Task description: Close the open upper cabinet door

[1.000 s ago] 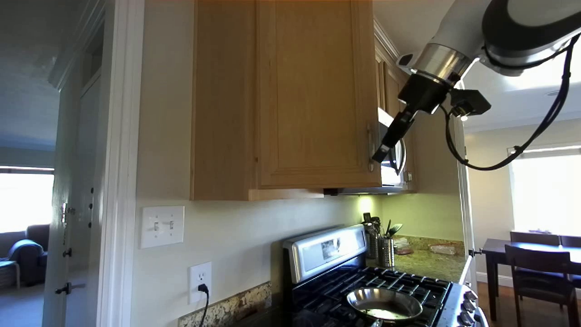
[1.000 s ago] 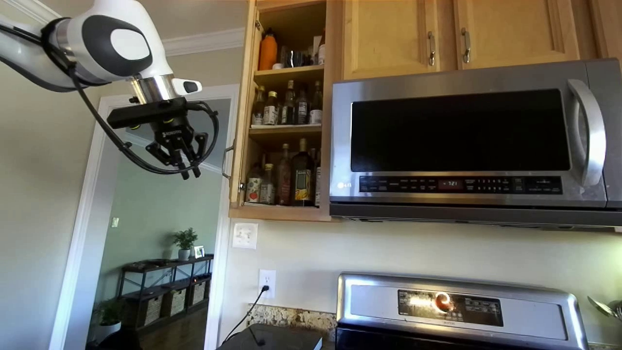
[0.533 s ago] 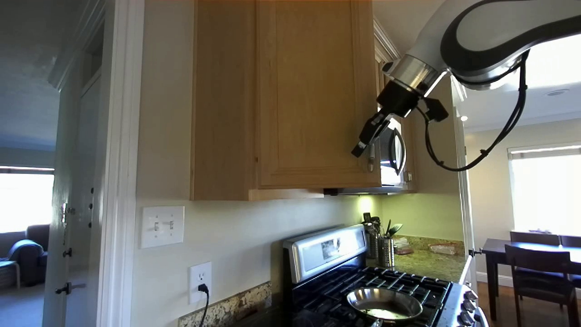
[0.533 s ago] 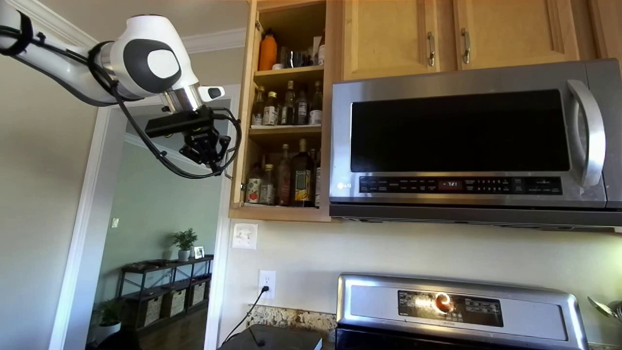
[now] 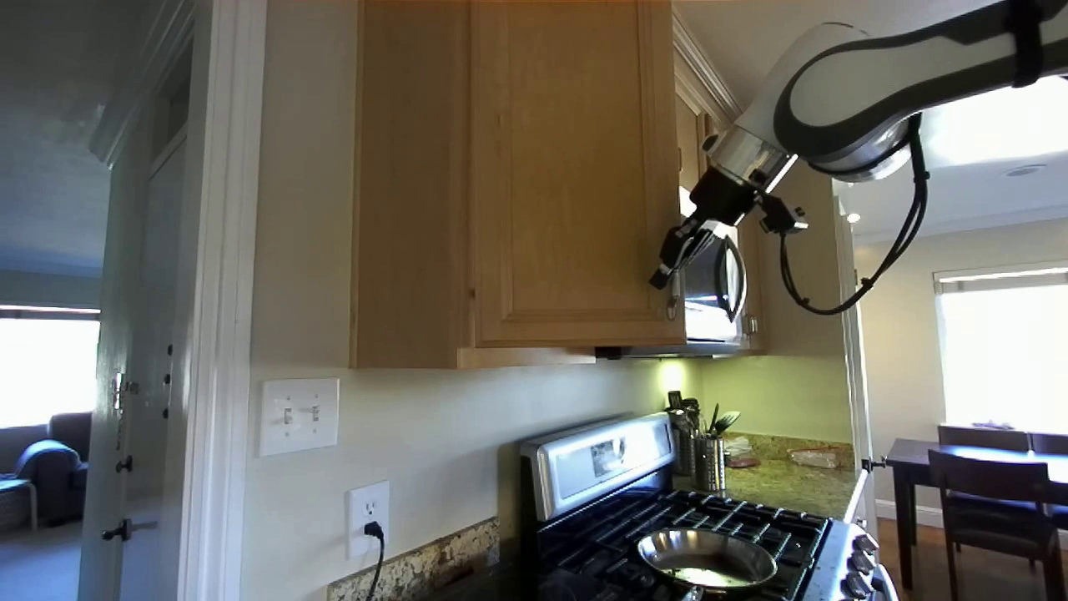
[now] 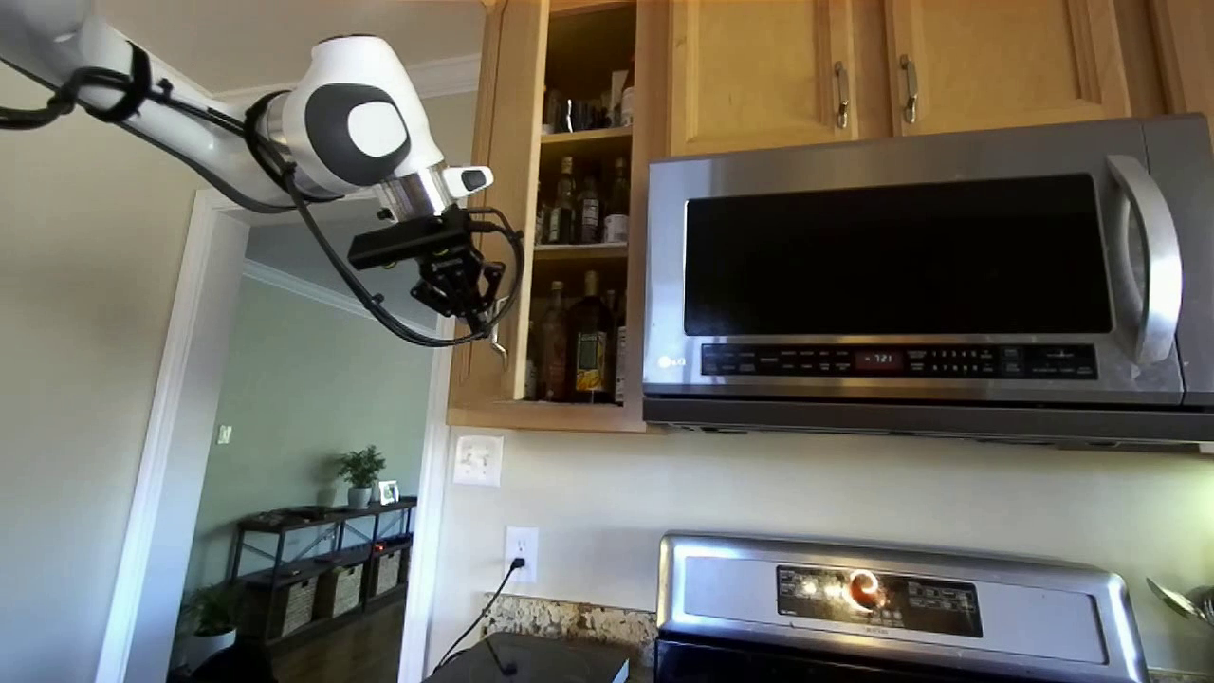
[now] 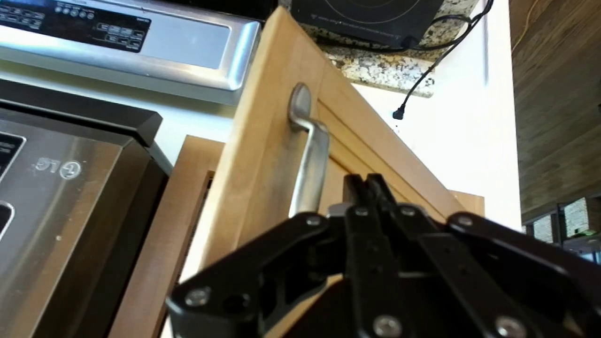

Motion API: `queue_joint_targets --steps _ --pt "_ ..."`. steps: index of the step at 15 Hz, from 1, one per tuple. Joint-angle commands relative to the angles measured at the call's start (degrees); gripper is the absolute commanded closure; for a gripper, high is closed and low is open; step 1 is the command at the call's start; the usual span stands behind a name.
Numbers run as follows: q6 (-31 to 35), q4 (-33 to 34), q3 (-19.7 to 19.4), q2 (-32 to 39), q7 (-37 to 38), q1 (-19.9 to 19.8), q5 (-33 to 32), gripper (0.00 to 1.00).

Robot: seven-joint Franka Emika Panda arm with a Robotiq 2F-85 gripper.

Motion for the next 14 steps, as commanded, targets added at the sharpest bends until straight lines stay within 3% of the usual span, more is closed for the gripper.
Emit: queue_joint_targets --steps 1,9,11,14 --pt "2.2 4.9 -2.7 6.8 -0.9 -0.9 0.6 0.94" --pt "6.3 17.8 -3.5 21.1 -3.1 1.7 10.0 0.92" --pt "5.7 21.5 -3.1 24.6 -4.2 1.9 12.2 0.68" --pt "4.6 27.4 -2.0 29.8 -5.6 1.2 14.1 0.48"
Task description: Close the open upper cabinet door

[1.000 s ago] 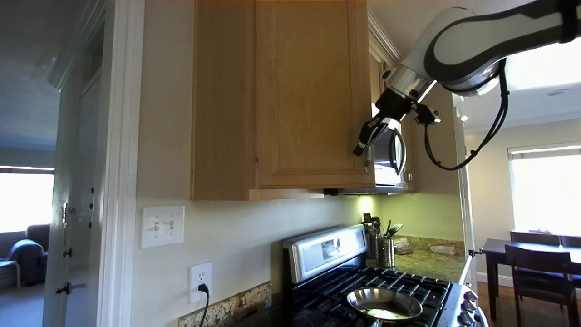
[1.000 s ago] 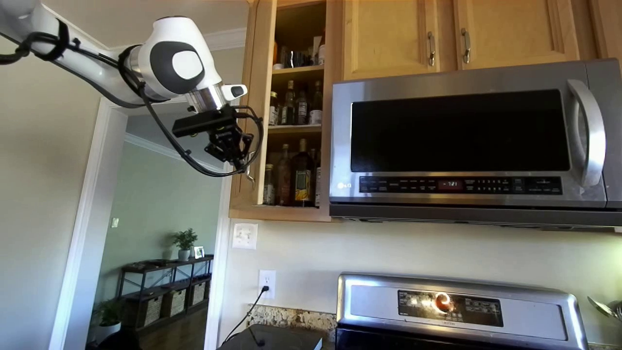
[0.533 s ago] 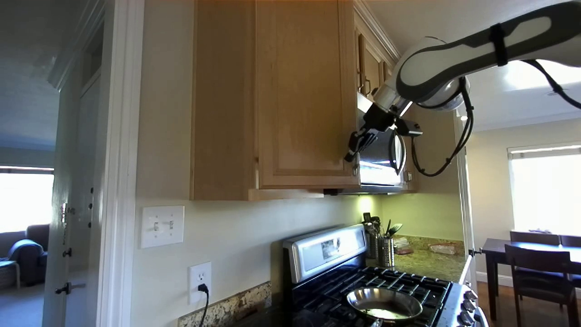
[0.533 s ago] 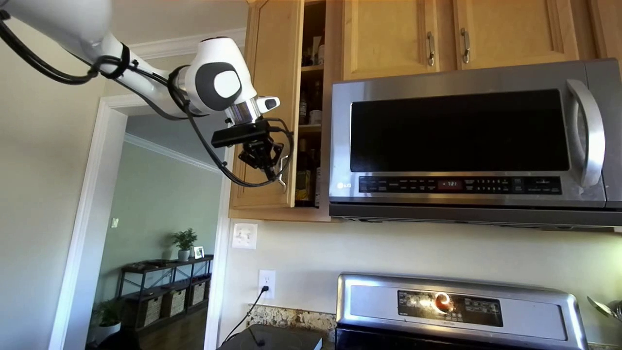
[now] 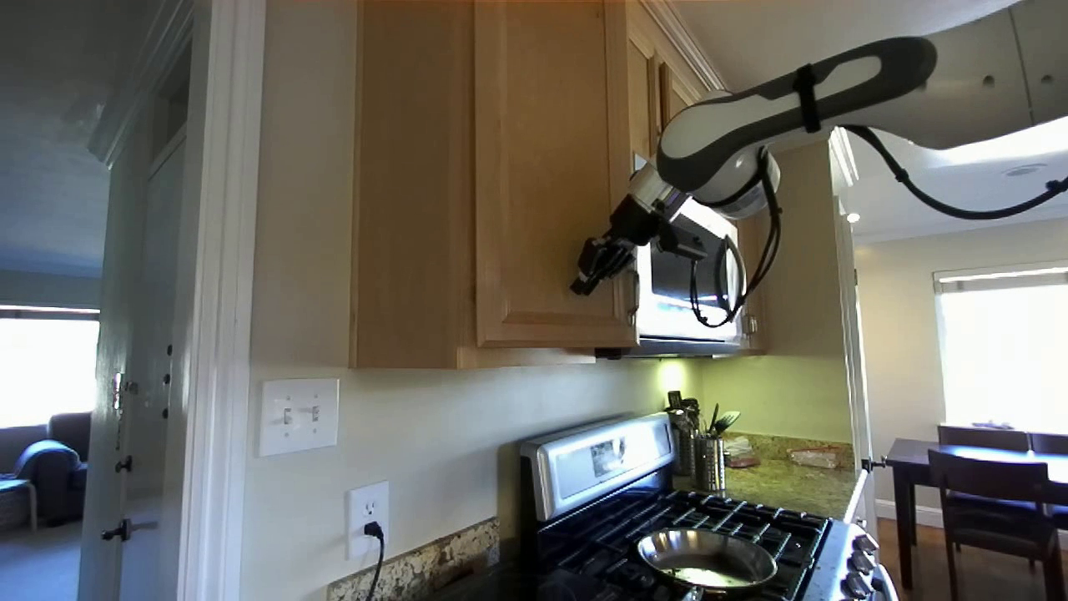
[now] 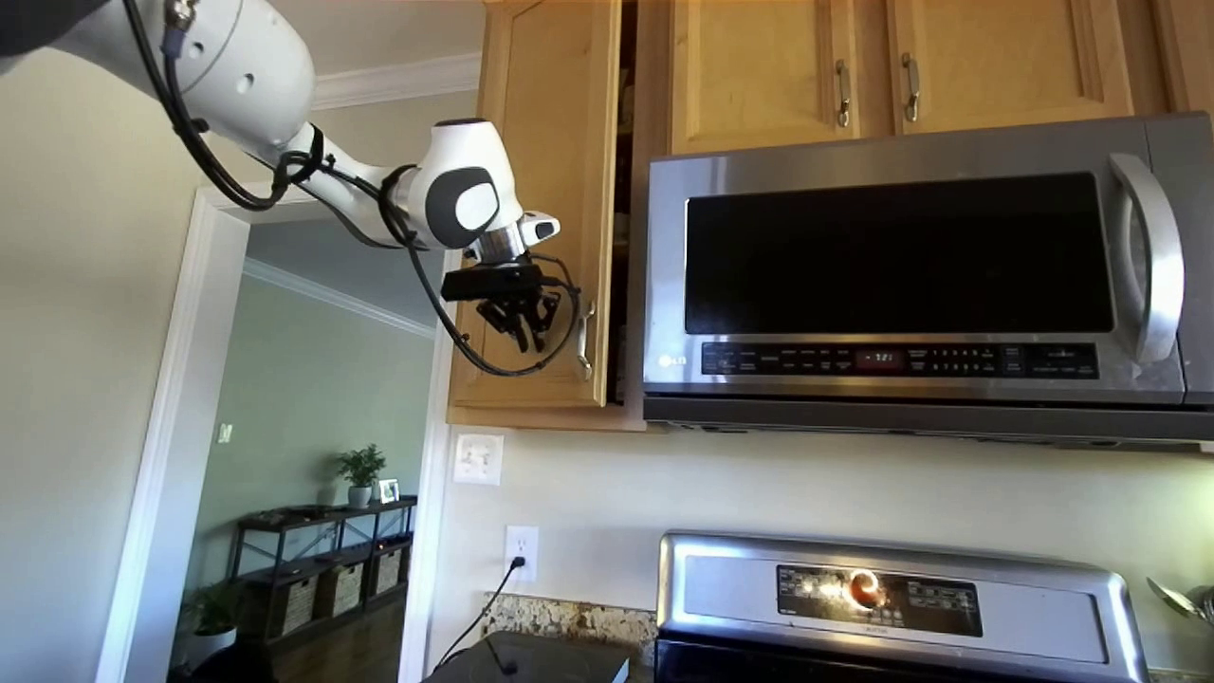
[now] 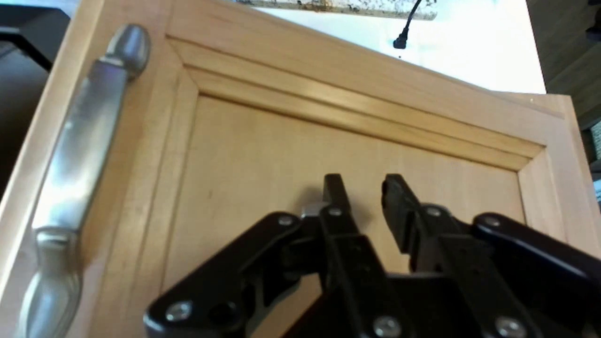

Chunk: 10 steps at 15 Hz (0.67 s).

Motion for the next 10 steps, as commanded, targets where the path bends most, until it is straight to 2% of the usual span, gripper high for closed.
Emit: queue_joint_targets --steps 1,2,3,4,5,8,9,10 --pt "-1.1 8.4 0.6 6.9 -3.0 -0.7 3.1 0.47" --pt "-1.5 10.1 0.8 8.4 -3.4 -1.0 3.4 0.73" --pt "-1.8 11.9 1.0 10.0 -3.9 -1.3 3.7 0.83" --pt "-2.2 13.5 1.3 11.3 -4.3 -1.7 3.8 0.85" --pt "-2.5 14.9 1.5 12.4 -4.5 -2.1 4.1 0.92" --pt "-4.4 17.3 2.5 14.0 -4.7 -3.5 4.0 0.96" --pt "-6.7 15.2 2.9 11.9 -5.3 -3.8 4.6 0.98" --pt "-8.8 14.2 3.3 10.9 -6.1 -4.1 5.2 0.95"
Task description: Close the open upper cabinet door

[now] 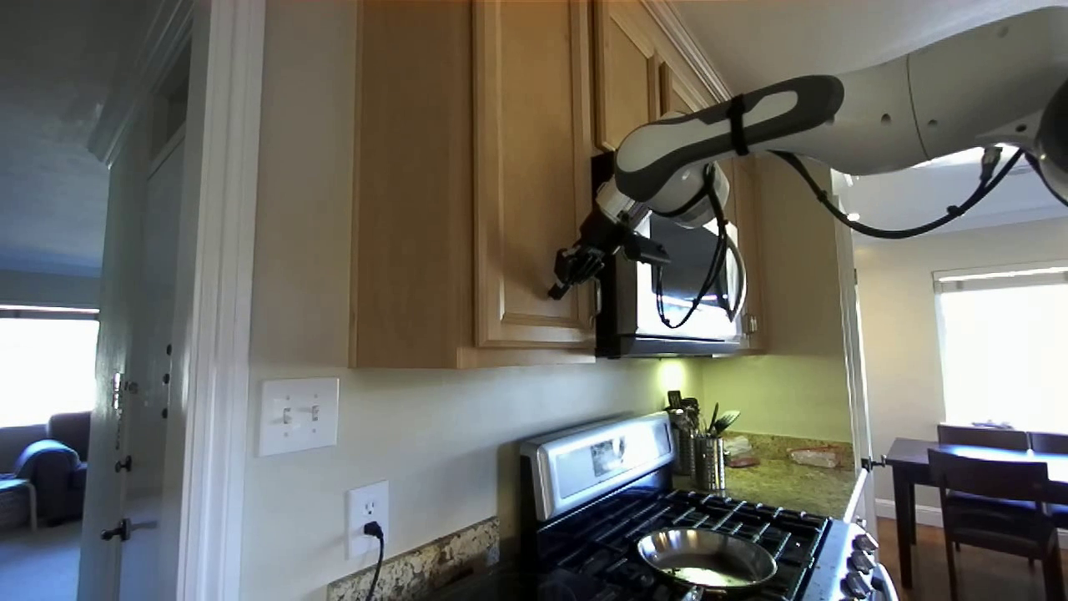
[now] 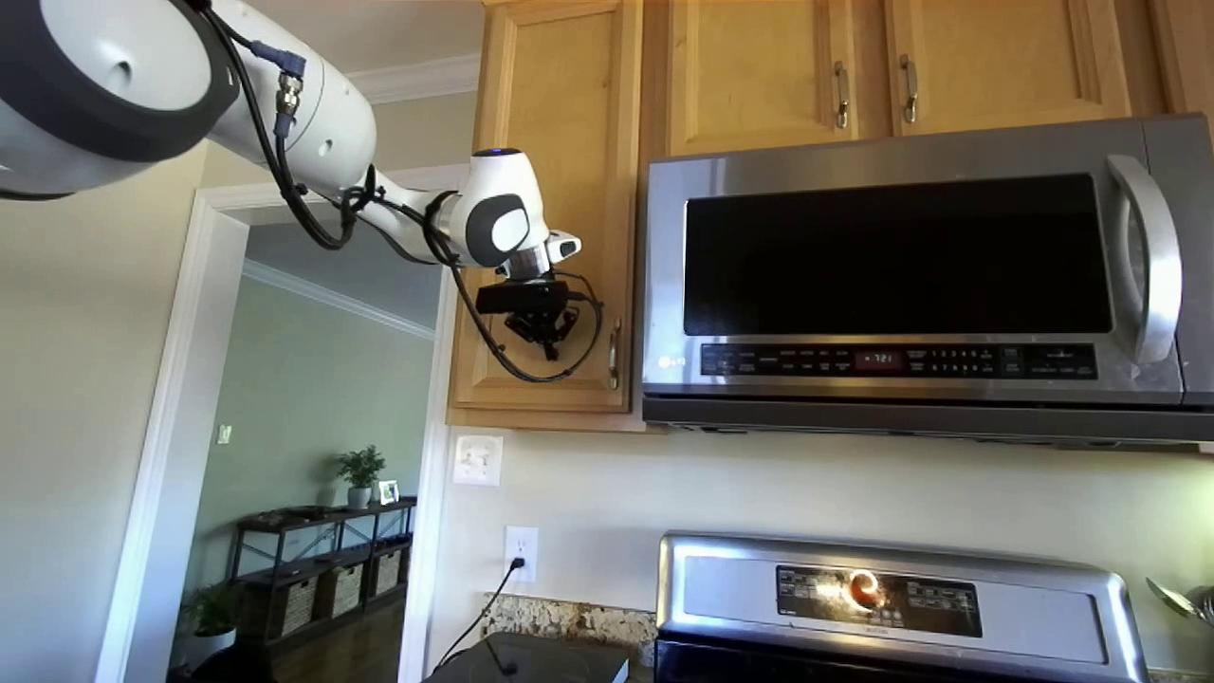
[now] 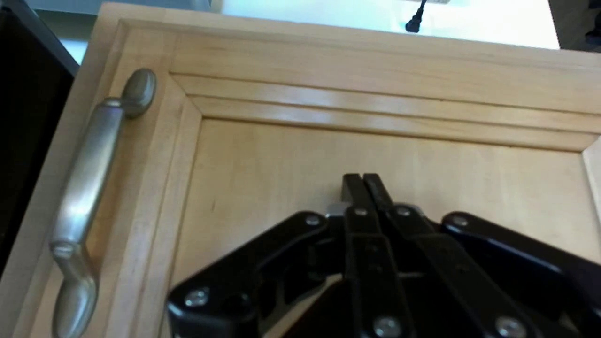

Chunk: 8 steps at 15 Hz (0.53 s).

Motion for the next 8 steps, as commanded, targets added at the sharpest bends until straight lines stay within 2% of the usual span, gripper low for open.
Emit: queue_joint_targets --steps 1,4,6,8 --pt "-10.1 -3.7 0.5 -4.7 -5.1 -0.3 5.1 0.95" --pt "-20.9 -9.2 0.1 -10.5 -7.5 -0.4 7.3 0.93" --pt "-29.0 -12.3 0.6 -14.5 -7.4 -1.4 5.9 0.93" --pt "-33.7 -16.7 0.4 -18.8 -6.2 -1.5 3.7 0.92"
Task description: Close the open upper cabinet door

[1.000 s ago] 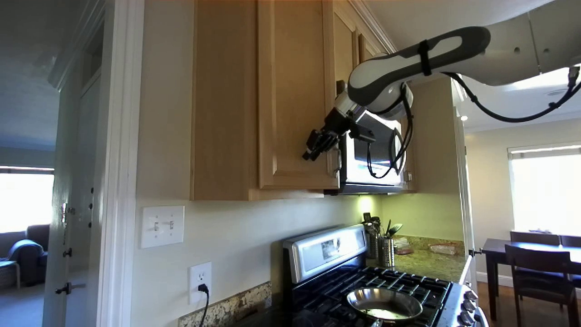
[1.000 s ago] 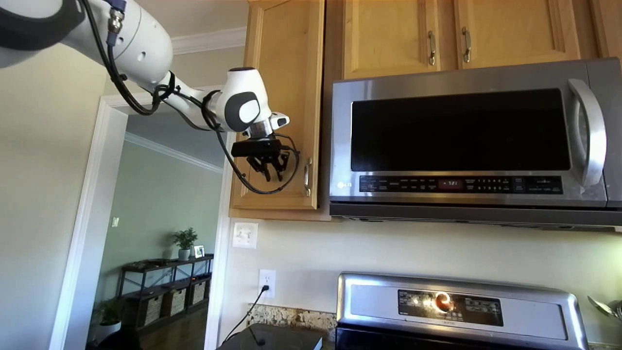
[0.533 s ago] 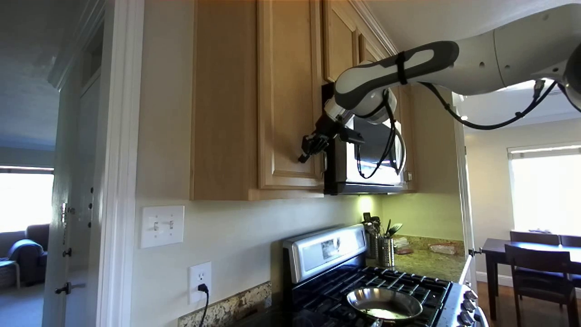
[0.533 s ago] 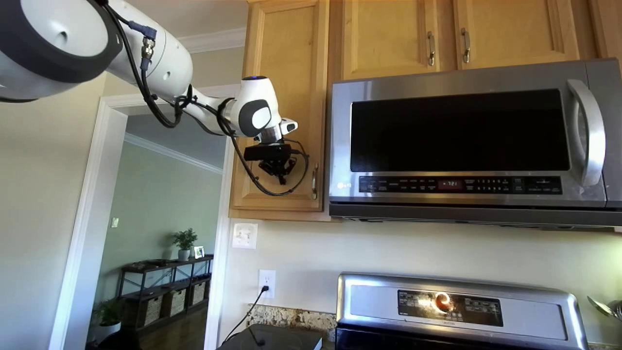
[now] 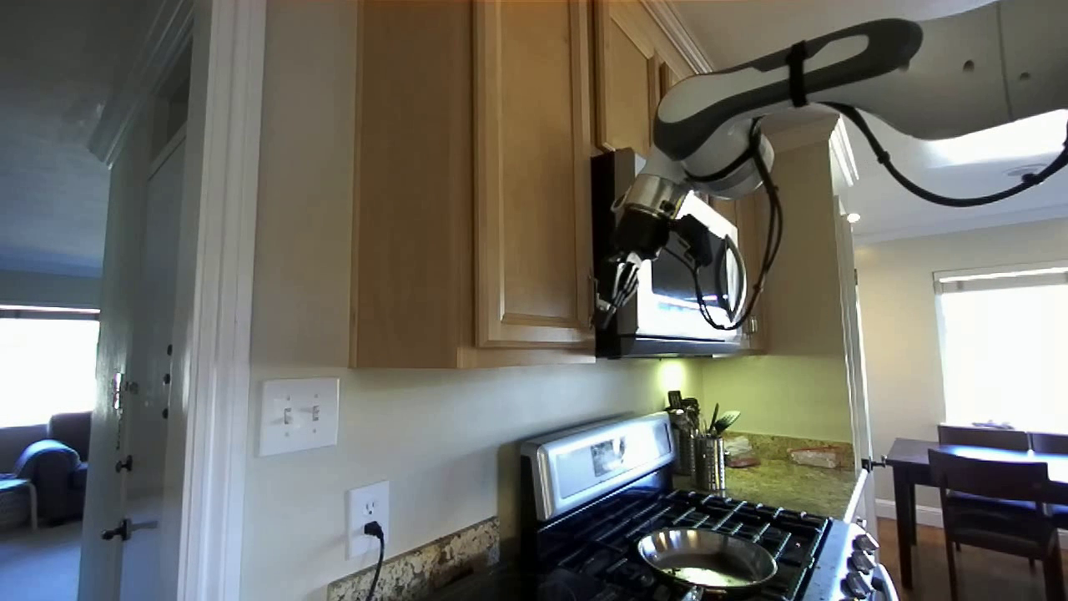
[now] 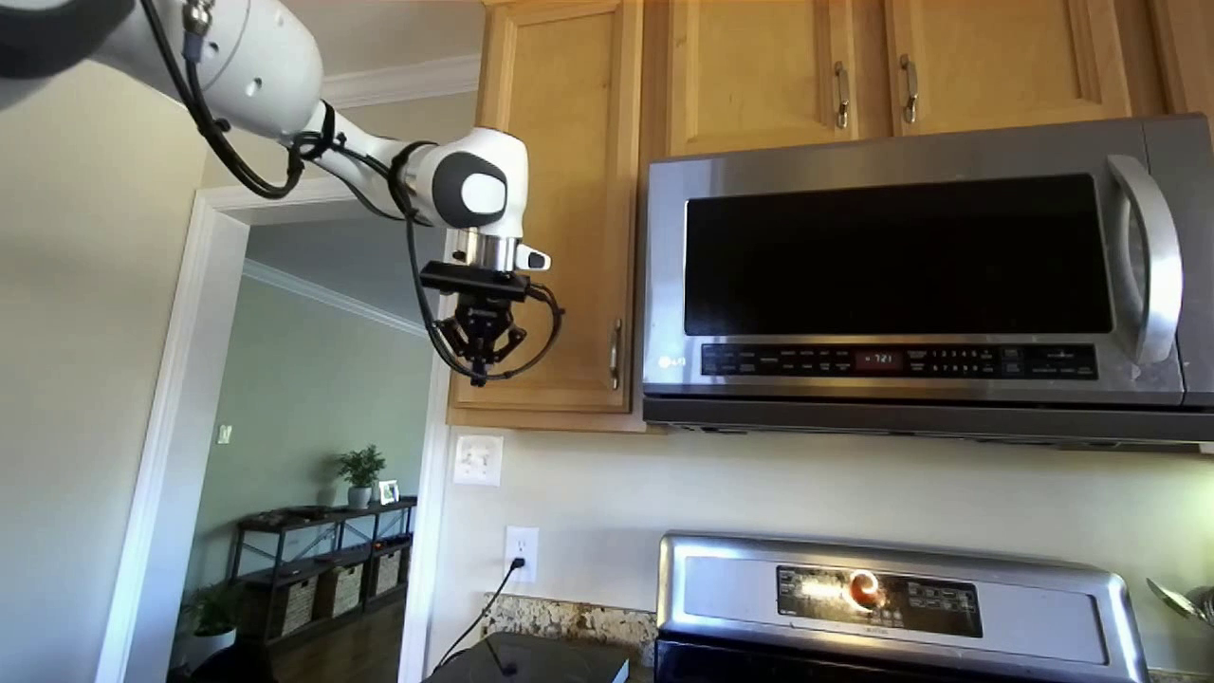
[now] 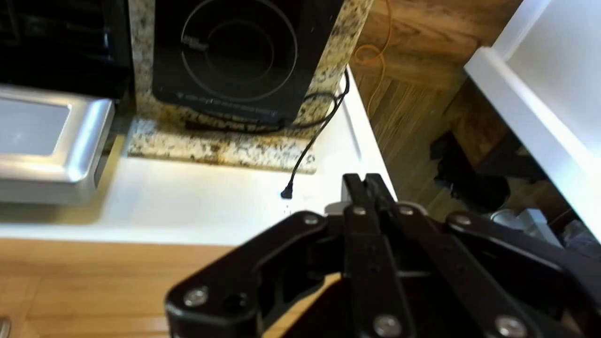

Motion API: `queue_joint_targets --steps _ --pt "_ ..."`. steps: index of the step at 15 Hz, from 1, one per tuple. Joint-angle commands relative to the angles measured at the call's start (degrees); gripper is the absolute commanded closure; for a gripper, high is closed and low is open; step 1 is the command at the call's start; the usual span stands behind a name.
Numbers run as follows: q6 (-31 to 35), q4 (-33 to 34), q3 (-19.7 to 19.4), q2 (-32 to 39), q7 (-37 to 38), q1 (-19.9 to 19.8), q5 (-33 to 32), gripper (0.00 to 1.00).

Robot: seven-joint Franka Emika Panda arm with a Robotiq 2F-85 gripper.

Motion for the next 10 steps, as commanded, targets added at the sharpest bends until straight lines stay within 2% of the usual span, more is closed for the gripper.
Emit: queue_joint_targets --steps 1,2,4,8,9,10 --pt "-7.3 -11.0 0.0 -10.2 0.2 -0.9 -2.4 0.79" --pt "-8.9 -13.0 -0.1 -11.8 0.2 -1.0 -2.8 0.67" --pt "-11.8 -16.9 0.0 -14.5 0.9 -1.0 -4.3 0.56" --pt "-10.3 -24.9 1.1 -19.4 3.1 -1.1 -9.9 0.32" --pt "-11.5 -19.6 -0.1 -15.1 1.4 -0.1 -8.0 0.25" --pt "-11.5 -20.5 -0.1 -15.6 1.4 0.0 -8.3 0.44"
